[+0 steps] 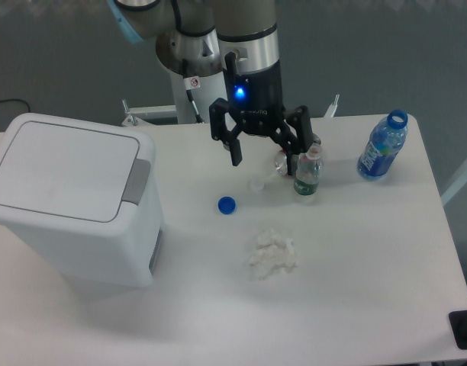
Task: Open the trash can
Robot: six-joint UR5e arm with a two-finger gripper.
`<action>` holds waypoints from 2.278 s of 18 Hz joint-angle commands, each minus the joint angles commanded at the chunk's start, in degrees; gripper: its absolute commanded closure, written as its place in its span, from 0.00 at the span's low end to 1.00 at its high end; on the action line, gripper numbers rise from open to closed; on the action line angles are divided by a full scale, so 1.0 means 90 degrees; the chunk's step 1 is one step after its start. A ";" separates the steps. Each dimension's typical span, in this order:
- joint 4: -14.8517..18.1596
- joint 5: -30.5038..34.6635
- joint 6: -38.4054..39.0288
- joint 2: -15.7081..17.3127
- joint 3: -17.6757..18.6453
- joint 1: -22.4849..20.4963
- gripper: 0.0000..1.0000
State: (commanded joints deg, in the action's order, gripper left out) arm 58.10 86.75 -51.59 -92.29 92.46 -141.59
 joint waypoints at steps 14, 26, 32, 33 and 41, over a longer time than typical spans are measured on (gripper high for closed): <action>0.0000 -0.0029 0.0488 0.0010 -0.0019 0.0010 0.00; 0.0019 0.0000 0.0683 0.0049 0.0059 0.0029 0.00; 0.0010 -0.0029 0.1433 0.0010 0.0049 0.0039 0.00; 0.0010 -0.0029 0.1619 0.0010 0.0049 0.0039 0.00; 0.0000 -0.0829 0.2783 0.0010 -0.0010 0.0059 0.00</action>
State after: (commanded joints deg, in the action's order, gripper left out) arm 58.10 79.29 -26.55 -92.20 92.37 -141.06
